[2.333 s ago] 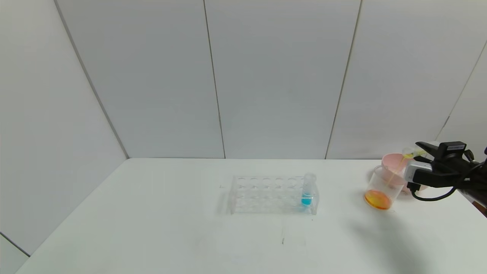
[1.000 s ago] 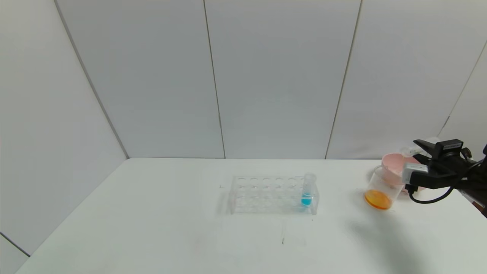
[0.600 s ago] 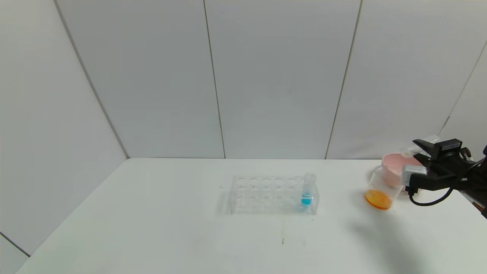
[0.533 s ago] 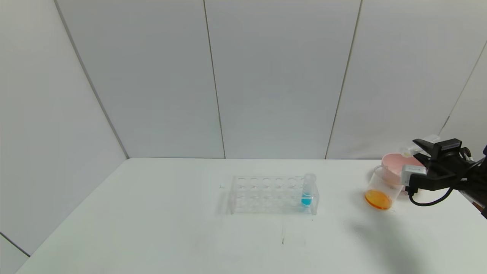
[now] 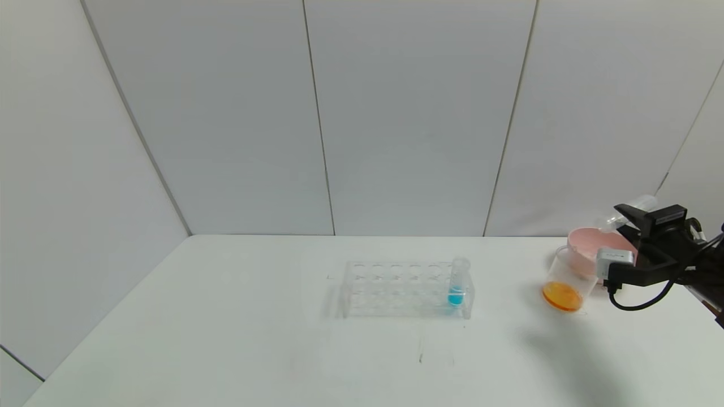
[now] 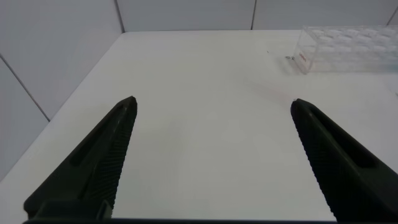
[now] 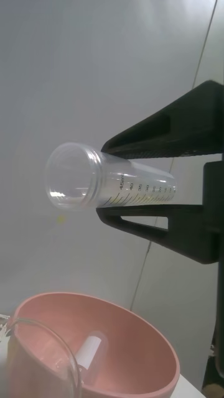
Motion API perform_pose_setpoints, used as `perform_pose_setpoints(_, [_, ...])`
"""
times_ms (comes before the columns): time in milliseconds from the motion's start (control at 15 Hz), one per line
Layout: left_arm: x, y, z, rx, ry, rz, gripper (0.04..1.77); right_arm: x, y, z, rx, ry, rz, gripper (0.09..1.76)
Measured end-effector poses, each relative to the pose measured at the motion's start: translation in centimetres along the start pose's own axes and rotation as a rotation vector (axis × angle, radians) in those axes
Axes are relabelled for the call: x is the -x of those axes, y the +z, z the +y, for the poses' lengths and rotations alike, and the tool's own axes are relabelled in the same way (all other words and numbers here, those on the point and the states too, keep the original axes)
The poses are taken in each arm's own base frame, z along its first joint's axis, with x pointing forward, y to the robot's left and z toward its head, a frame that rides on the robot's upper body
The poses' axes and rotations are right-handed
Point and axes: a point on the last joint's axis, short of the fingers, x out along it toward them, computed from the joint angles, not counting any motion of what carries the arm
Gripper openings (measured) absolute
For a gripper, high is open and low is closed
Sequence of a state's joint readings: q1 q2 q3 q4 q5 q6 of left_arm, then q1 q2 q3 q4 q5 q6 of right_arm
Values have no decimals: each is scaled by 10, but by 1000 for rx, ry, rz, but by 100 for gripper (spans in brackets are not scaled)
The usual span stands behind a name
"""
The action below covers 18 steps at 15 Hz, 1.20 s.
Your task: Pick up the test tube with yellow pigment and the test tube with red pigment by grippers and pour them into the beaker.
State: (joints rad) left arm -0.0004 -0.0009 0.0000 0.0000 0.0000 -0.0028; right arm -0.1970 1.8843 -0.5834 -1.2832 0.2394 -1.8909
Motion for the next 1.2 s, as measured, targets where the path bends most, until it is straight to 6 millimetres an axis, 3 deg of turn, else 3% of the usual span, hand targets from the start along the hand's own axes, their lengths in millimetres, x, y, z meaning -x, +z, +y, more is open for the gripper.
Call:
perform_pose_setpoints(200, [0,0,0,0,0,0,176,0,0,0,-33,2,9,49])
perform_pose_setpoints(333, [0,0,0,0,0,0,176,-2,0,-4,-165,-10,19,49])
perform_pose_setpoints(533, [0,0,0,0,0,0,176,-8,-3,-10,-524,-13,68,49])
perform_pose_setpoints(933, [0,0,0,0,0,0,176,-15,-9,-6,-1439,-35,116,49])
perform_pose_setpoints(1200, [0,0,0,0,0,0,176,-17,-25,25,-1657,-14,225,49])
